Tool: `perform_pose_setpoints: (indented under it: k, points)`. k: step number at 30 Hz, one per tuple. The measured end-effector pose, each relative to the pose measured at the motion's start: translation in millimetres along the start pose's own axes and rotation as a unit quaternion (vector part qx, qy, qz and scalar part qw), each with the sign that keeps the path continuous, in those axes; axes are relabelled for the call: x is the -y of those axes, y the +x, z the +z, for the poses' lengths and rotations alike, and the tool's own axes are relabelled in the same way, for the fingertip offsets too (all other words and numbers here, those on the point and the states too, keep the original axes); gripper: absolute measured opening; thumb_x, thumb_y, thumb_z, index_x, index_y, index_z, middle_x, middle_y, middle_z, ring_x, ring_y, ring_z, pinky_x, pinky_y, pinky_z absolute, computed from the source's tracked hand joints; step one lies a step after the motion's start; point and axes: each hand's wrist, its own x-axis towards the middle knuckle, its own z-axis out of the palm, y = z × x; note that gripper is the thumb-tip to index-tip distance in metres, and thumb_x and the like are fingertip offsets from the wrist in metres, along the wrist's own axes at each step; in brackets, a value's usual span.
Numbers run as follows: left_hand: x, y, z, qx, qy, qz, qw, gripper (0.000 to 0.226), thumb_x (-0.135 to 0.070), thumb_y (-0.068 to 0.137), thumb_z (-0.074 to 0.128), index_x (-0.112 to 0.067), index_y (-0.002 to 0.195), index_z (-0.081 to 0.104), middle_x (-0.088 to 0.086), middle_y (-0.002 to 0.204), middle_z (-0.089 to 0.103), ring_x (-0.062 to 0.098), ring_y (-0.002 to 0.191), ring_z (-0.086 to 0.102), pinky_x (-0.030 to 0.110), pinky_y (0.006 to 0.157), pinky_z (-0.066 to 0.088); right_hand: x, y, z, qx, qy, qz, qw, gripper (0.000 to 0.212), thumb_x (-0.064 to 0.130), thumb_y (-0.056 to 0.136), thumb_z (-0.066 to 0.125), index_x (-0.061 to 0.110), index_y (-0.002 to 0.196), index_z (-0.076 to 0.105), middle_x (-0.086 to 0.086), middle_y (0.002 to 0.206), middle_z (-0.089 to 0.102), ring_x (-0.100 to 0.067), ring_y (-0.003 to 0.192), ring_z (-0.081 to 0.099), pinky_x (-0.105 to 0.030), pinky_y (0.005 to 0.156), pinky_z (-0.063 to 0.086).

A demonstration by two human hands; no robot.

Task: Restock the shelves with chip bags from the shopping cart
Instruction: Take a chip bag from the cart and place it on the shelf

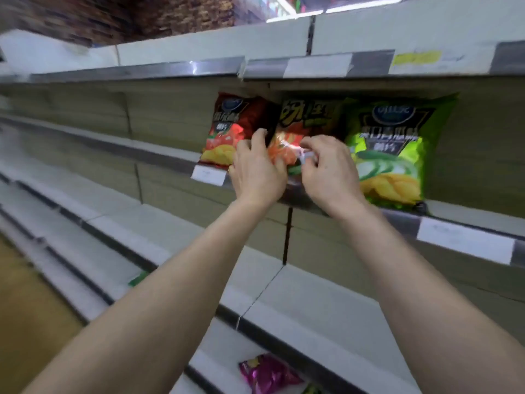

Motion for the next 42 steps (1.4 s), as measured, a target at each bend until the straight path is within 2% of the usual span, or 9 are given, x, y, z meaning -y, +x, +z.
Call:
perform_pose_setpoints:
  k: [3,7,12,21,28,31,33,39,42]
  points:
    - [18,-32,-20,-0.032,-0.066,-0.128,0.989,0.051,-0.020,0.090,0.056,-0.018,0.138,0.040,0.011,0.129,0.046,0.031,0.121,0.048,0.045,0.104,0.039,23,-24,10,0.072,0.114,0.040,0.990,0.036,0.007,0.089,0.048,0.016,0.116,0.069,-0.006,0.123,0.066,-0.025,0.116,0.057,-0.031,0.098,0.044]
    - [52,-98,-51,-0.070,-0.124,-0.266,0.953,0.051,-0.020,0.089,0.056,-0.020,0.138,0.040,0.011,0.131,0.048,0.029,0.116,0.054,0.042,0.102,0.044,60,-79,26,0.163,0.279,0.079,0.943,0.036,0.004,0.092,0.048,0.012,0.123,0.065,-0.002,0.121,0.065,-0.011,0.114,0.057,-0.013,0.090,0.036]
    - [90,-177,-111,-0.158,-0.119,-0.380,0.904,0.052,-0.019,0.091,0.056,-0.019,0.140,0.039,0.009,0.133,0.049,0.025,0.112,0.056,0.032,0.090,0.046,113,-156,51,0.270,0.382,0.090,0.879,0.034,0.008,0.093,0.050,0.016,0.122,0.065,0.004,0.119,0.065,-0.009,0.112,0.058,-0.023,0.098,0.042]
    - [124,-284,-237,-0.338,-0.056,-0.472,0.812,0.052,-0.020,0.091,0.060,-0.019,0.140,0.041,0.001,0.119,0.051,0.015,0.102,0.049,0.025,0.086,0.039,228,-263,71,0.456,0.444,0.008,0.771,0.030,0.010,0.093,0.053,0.015,0.120,0.067,0.000,0.116,0.068,-0.014,0.111,0.061,-0.034,0.100,0.048]
    - [141,-365,-326,-0.442,-0.034,-0.524,0.727,0.054,-0.023,0.089,0.061,-0.022,0.138,0.040,0.006,0.130,0.051,0.022,0.112,0.055,0.039,0.101,0.046,315,-331,67,0.540,0.471,-0.057,0.695,0.025,0.006,0.093,0.055,0.023,0.105,0.067,0.007,0.099,0.065,-0.007,0.097,0.059,-0.013,0.078,0.043]
    - [150,-403,-369,-0.478,-0.027,-0.538,0.694,0.055,-0.022,0.090,0.061,-0.022,0.140,0.039,0.006,0.132,0.049,0.021,0.114,0.053,0.036,0.100,0.045,358,-366,65,0.579,0.466,-0.077,0.665,0.026,0.009,0.094,0.055,0.020,0.112,0.069,0.005,0.110,0.066,-0.010,0.107,0.059,-0.028,0.092,0.049]
    - [159,-426,-398,-0.493,-0.030,-0.544,0.678,0.052,-0.020,0.091,0.060,-0.021,0.139,0.040,0.004,0.131,0.050,0.017,0.108,0.051,0.029,0.090,0.042,385,-388,64,0.598,0.459,-0.087,0.651,0.027,0.012,0.094,0.055,0.020,0.116,0.068,0.005,0.111,0.065,-0.012,0.110,0.060,-0.035,0.097,0.050]
    - [187,-479,-469,-0.520,-0.062,-0.562,0.640,0.051,-0.021,0.091,0.062,-0.021,0.137,0.040,0.001,0.122,0.053,0.017,0.101,0.053,0.031,0.086,0.045,454,-435,77,0.632,0.436,-0.095,0.633,0.032,0.010,0.096,0.056,0.015,0.127,0.061,0.001,0.117,0.062,-0.011,0.108,0.056,-0.016,0.076,0.042]
    - [205,-501,-496,-0.499,-0.075,-0.583,0.636,0.054,-0.020,0.091,0.062,-0.019,0.139,0.038,0.002,0.125,0.051,0.018,0.101,0.053,0.029,0.079,0.043,475,-454,91,0.650,0.416,-0.044,0.634,0.038,0.011,0.095,0.058,0.012,0.133,0.055,-0.007,0.122,0.062,-0.015,0.101,0.057,-0.018,0.069,0.043]
